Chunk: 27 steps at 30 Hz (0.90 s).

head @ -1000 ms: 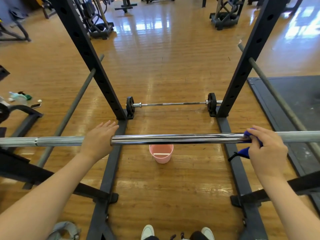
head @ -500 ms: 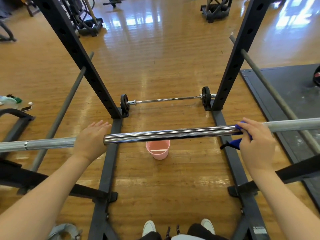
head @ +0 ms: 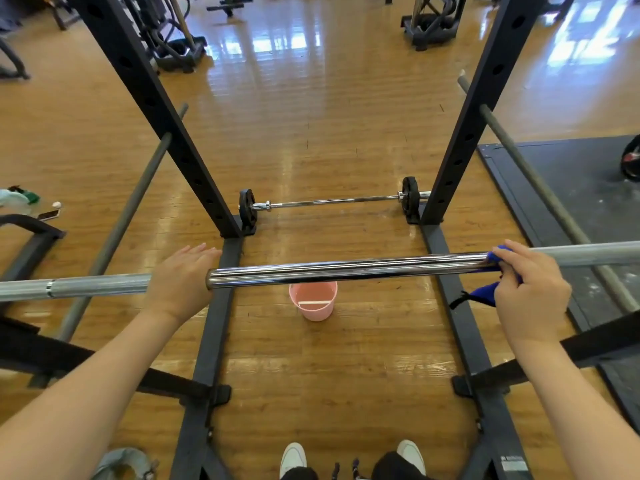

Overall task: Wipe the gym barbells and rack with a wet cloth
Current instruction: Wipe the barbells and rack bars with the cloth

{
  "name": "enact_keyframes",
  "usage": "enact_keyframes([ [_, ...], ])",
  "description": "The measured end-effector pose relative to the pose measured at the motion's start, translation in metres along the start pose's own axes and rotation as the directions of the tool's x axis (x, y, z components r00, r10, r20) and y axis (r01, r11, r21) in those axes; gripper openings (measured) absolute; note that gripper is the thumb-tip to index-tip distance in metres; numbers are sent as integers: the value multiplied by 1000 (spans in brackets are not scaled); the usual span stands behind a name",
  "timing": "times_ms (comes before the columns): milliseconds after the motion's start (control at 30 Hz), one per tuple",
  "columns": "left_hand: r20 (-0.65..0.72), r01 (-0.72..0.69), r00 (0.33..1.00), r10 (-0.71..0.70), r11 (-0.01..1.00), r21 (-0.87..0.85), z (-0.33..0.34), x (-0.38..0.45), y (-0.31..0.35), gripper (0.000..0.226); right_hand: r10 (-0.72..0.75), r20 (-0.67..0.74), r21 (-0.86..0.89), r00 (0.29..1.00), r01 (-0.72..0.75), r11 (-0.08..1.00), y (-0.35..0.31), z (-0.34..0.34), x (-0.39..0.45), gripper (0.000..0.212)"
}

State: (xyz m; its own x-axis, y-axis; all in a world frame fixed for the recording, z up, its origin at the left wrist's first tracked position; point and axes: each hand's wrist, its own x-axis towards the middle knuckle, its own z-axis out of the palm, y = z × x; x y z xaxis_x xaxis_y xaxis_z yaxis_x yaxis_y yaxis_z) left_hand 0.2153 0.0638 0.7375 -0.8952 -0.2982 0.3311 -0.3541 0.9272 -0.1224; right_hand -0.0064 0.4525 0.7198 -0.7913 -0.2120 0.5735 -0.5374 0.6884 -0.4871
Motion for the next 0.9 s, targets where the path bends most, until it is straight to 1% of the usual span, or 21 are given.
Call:
enact_keyframes([
  [67, 8, 0, 1000, 0, 1000, -8, 4, 0, -3, 49, 85, -18, 33, 996, -84, 996, -6, 4, 5, 20],
  [100, 15, -3, 1000, 3, 1000, -15, 6, 0, -4, 49, 98, -12, 40, 995, -97, 994, -11, 6, 5, 20],
  [133, 20, -6, 1000, 6, 1000, -20, 7, 0, -5, 48, 77, 1, 46, 997, -77, 996, -15, 7, 3, 20],
  [233, 29, 2, 1000, -2, 1000, -23, 8, 0, -7, 46, -55, 64, 60, 996, 51, 997, -19, 7, -11, 24],
  [300, 38, 9, 999, -8, 1000, -18, 9, 0, -7, 46, -69, 60, 33, 996, 68, 997, -11, 3, -15, 27],
  [433, 67, 14, 998, -13, 1000, -13, 7, 1, -6, 44, 45, -33, -20, 998, -46, 999, 6, -3, -3, 23],
  [500, 77, 6, 997, -5, 1000, -11, 7, 0, -6, 43, 79, -33, -4, 996, -79, 997, 0, -2, 1, 21],
  [533, 82, 5, 997, -4, 1000, -11, 6, 0, -6, 44, 70, -18, 9, 997, -70, 997, -6, 0, 1, 21],
  [600, 97, 16, 995, -15, 1000, -12, 5, 1, -5, 48, 7, 25, 28, 1000, -8, 1000, -14, 5, -4, 22],
  [700, 82, 55, 995, -53, 998, -16, 3, -2, -1, 53, -60, 60, 26, 996, 58, 998, -8, 4, -7, 26],
  [800, 33, 82, 996, -81, 996, -27, 5, -8, 5, 57, -63, 22, 17, 998, 63, 998, -2, 2, -5, 25],
  [867, 63, 84, 994, -84, 996, 4, 8, -11, 5, 68, -43, -2, 23, 999, 43, 999, -4, 3, -4, 24],
  [900, 74, 77, 994, -79, 997, 29, 9, -10, 3, 69, -26, -7, 26, 1000, 26, 999, -5, 4, -4, 23],
])
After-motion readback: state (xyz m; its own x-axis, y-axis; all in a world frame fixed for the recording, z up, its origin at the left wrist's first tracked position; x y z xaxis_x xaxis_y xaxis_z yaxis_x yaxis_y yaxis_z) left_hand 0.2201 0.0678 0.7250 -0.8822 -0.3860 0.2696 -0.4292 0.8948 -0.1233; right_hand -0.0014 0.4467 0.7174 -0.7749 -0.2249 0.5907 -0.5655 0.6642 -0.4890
